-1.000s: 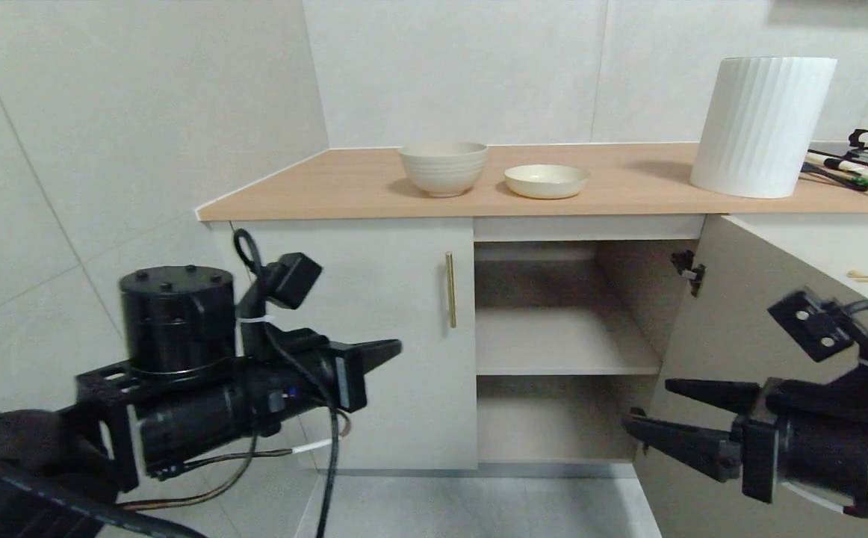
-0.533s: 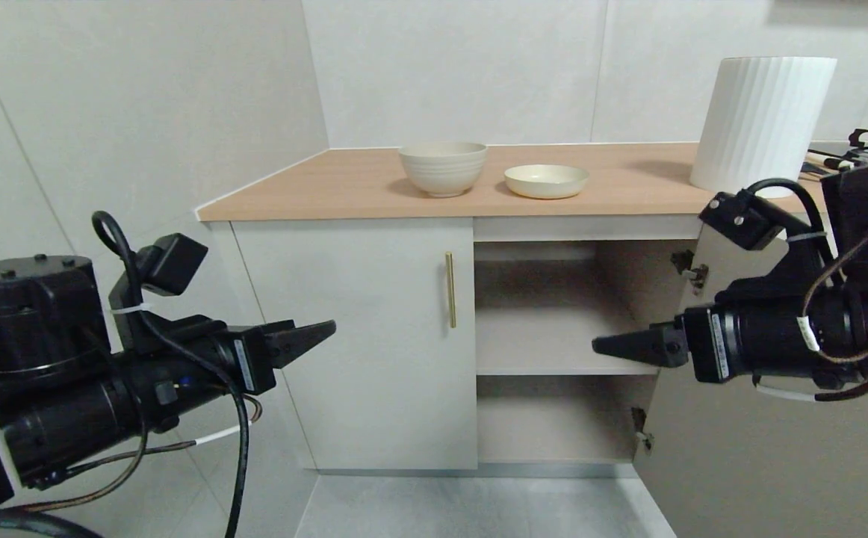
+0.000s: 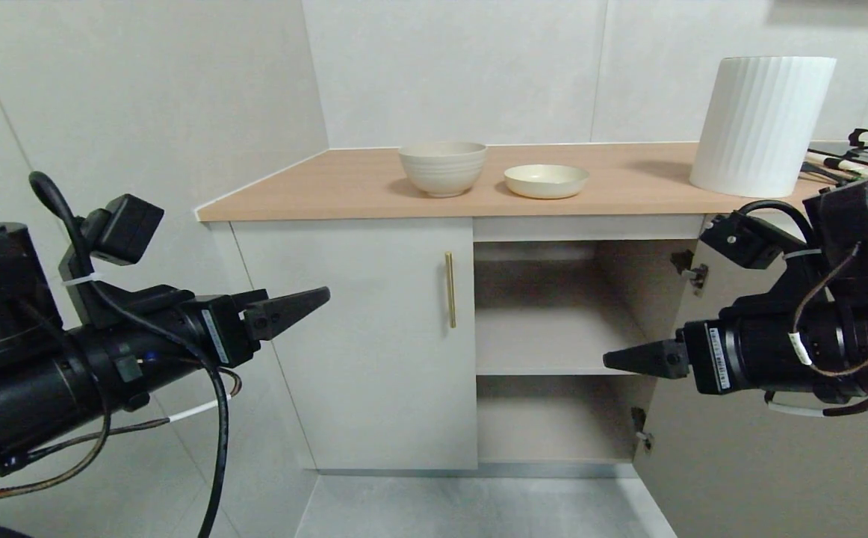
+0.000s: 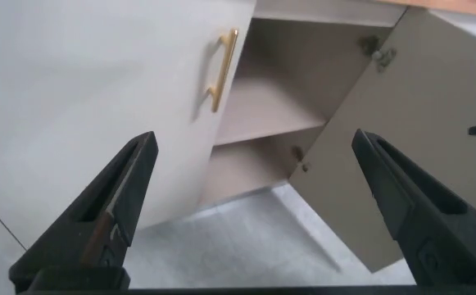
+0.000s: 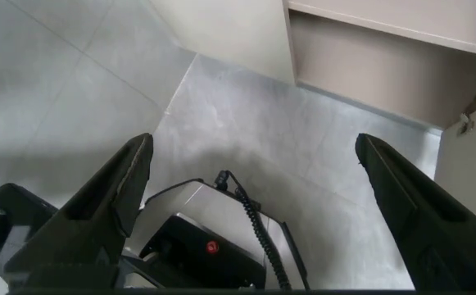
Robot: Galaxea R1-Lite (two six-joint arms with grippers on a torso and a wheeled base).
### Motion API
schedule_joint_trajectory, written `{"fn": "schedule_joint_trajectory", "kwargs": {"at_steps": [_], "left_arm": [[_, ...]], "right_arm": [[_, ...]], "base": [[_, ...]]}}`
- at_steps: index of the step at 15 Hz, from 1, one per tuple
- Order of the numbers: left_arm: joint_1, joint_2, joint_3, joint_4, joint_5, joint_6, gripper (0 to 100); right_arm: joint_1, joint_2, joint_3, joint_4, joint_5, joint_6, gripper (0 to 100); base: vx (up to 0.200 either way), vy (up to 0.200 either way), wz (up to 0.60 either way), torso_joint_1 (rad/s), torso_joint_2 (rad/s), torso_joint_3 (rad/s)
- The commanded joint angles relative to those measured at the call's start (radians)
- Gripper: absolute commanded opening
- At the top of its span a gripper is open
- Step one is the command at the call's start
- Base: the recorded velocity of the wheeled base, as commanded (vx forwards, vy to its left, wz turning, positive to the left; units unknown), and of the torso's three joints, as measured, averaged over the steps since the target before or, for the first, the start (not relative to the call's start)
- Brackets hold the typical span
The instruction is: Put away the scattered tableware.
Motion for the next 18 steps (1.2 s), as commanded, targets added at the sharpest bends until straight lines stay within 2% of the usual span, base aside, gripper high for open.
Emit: {"fn": "schedule_joint_trajectory", "kwargs": {"at_steps": [1,5,6,18], "left_arm": [[0.0,-0.009,-0.007,0.01,-0.001,0.001,100],[0.024,-0.032,-0.063,0.148,-0.007,-0.001,100],[0.03,-0.034,-0.069,0.159,-0.009,-0.001,100],[0.038,-0.034,-0.067,0.159,-0.011,-0.001,100]], "right_arm": [[-0.005,-0.008,0.004,-0.001,0.003,0.001,100],[-0.005,-0.01,0.038,-0.02,0.0,-0.019,100],[-0.005,-0.01,0.039,-0.024,0.0,-0.025,100],[-0.005,-0.014,0.047,-0.024,-0.001,-0.058,100]], "base": [[0.0,0.0,0.0,0.0,0.0,0.0],[0.0,0.0,0.0,0.0,0.0,0.0],[0.2,0.0,0.0,0.002,0.0,0.007],[0.2,0.0,0.0,0.002,0.0,0.007]]}}
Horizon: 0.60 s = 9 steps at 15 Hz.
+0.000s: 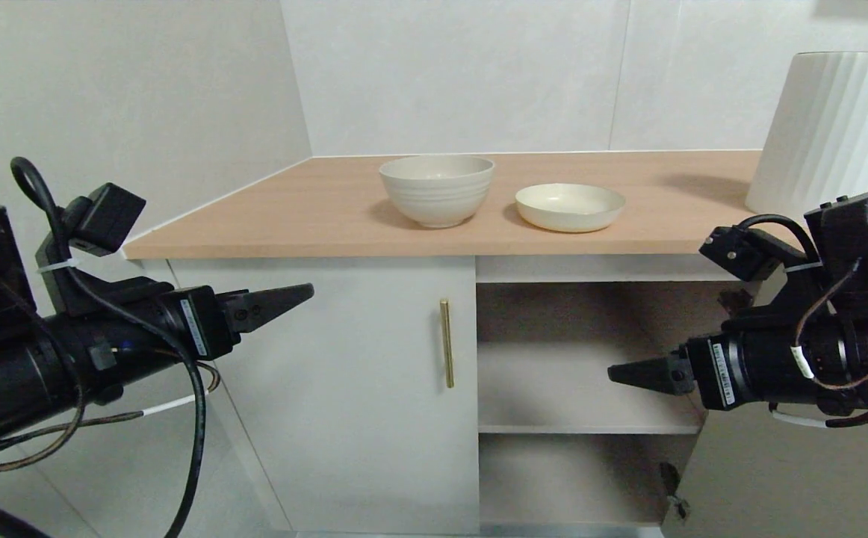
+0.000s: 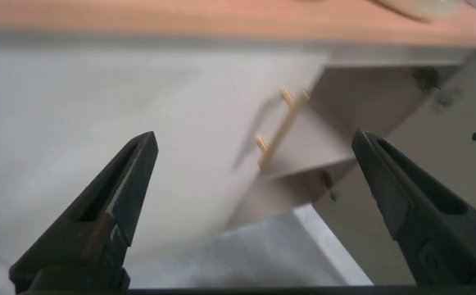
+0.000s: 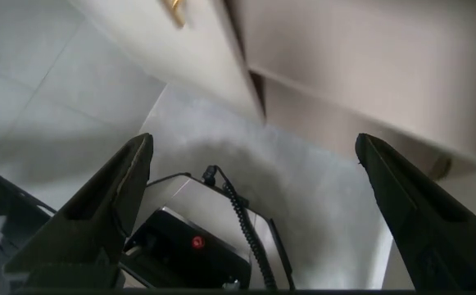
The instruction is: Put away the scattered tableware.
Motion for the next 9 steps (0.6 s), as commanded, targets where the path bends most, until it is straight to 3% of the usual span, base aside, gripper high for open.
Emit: {"fn": "schedule_joint_trajectory", "kwargs": {"at_steps": [1,5,9], "left_arm": [[0.0,-0.006,0.003,0.0,-0.001,-0.001,100],[0.0,-0.018,0.005,0.002,-0.024,-0.001,100],[0.0,-0.015,0.005,0.003,-0.03,-0.001,100]], "right_arm": [[0.0,-0.006,0.002,0.0,0.001,0.001,100],[0.003,-0.013,0.012,0.0,0.005,-0.009,100],[0.003,-0.012,0.015,0.0,0.005,-0.022,100]], "base": [[0.0,0.0,0.0,0.0,0.0,0.0],[0.0,0.0,0.0,0.001,-0.02,-0.005],[0.0,0.0,0.0,0.077,-0.25,-0.26]]}}
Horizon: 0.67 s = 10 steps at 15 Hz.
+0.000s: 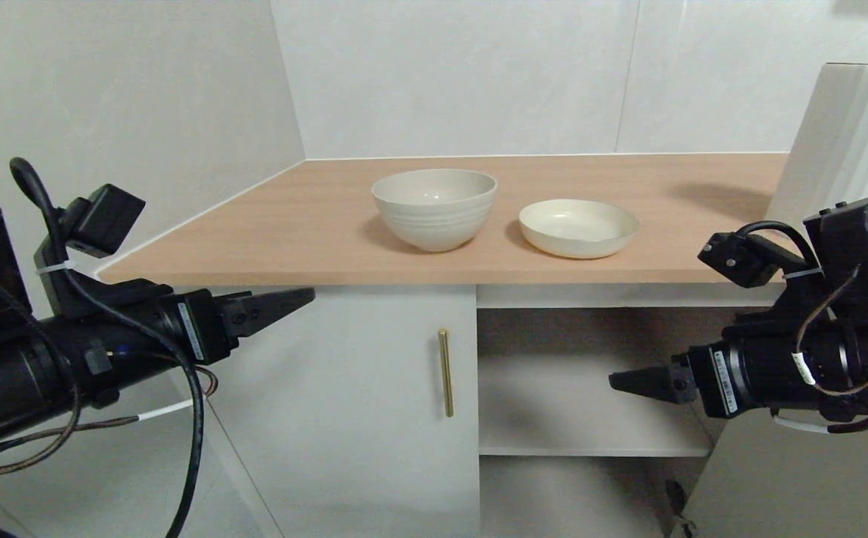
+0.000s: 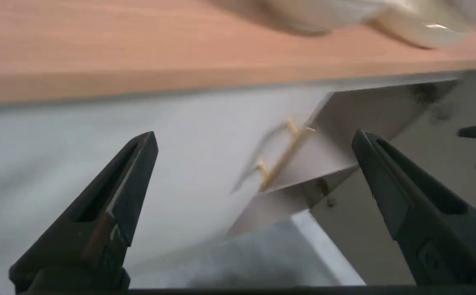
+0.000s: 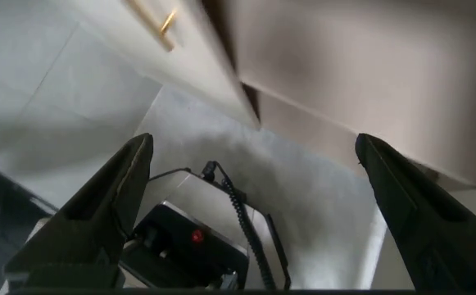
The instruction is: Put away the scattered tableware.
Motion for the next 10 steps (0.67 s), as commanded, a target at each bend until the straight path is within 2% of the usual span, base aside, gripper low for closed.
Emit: {"fn": "schedule_joint_trajectory", "kwargs": {"at_steps": [1,10], "left_arm": [[0.0,0.008,0.0,-0.004,-0.001,0.0,100],[0.0,0.042,0.0,-0.006,-0.004,-0.002,100]], "right_arm": [[0.001,0.0,0.0,-0.001,0.001,0.0,100],[-0.001,0.009,0.013,-0.017,0.003,0.0,100]], "base": [[0.0,0.0,0.0,0.144,-0.54,-0.295],[0.0,0.0,0.0,0.159,-0.49,-0.293]]}}
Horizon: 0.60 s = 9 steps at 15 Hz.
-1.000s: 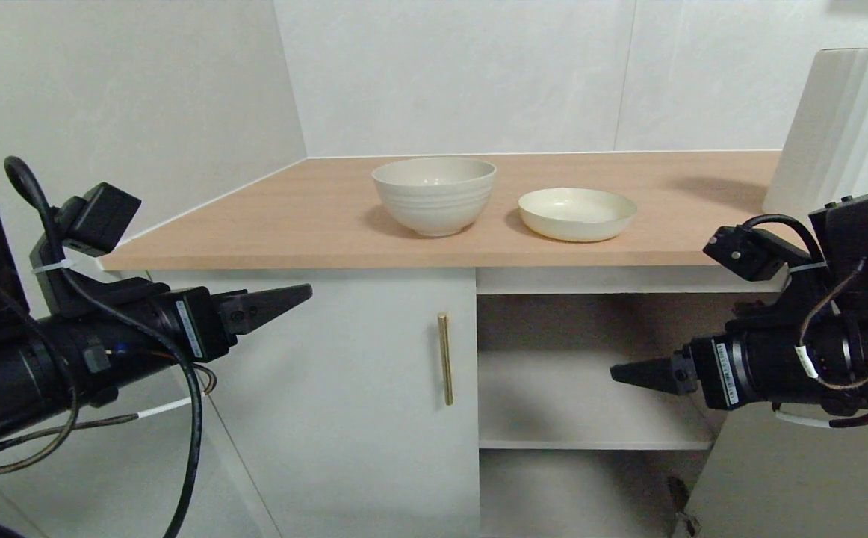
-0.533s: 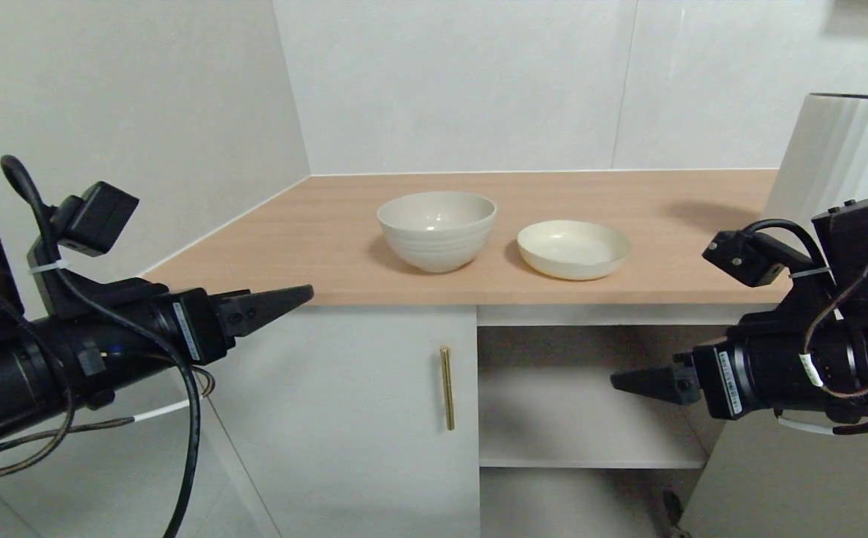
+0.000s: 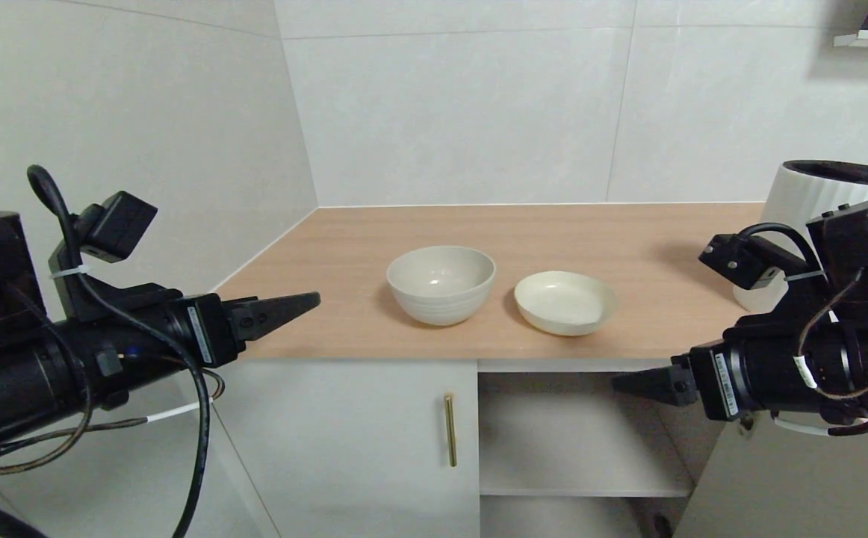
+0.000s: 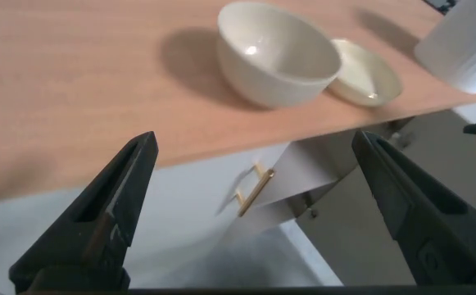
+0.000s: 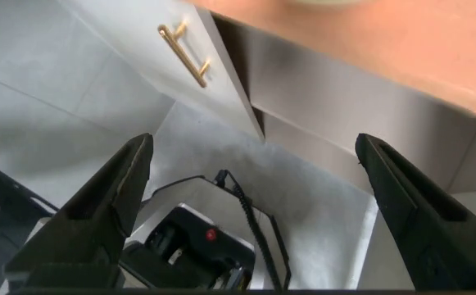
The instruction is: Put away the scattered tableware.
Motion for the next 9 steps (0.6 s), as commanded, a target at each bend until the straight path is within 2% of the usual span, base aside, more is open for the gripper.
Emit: {"fn": "schedule_joint_trajectory", "kwargs": {"at_steps": [1,6,8,9], "left_arm": [[-0.002,0.014,-0.002,-0.002,-0.001,-0.001,100],[-0.002,0.037,-0.003,-0.008,-0.012,-0.001,100],[-0.005,0.039,-0.012,-0.008,-0.027,-0.001,100],[-0.008,0.042,-0.054,0.004,-0.043,0.001,100]], "right_arm": [[0.0,0.006,0.002,-0.001,0.001,0.001,100],[0.0,0.01,0.011,-0.013,-0.001,-0.017,100],[0.0,0.021,0.017,-0.014,-0.001,-0.073,100],[0.0,0.059,0.0,-0.034,-0.009,-0.097,100]], "base": [[0.0,0.0,0.0,0.198,-0.49,-0.295],[0.0,0.0,0.0,0.207,-0.49,-0.289],[0.0,0.0,0.0,0.137,-0.32,-0.166],[0.0,0.0,0.0,0.061,-0.12,-0.066]]}}
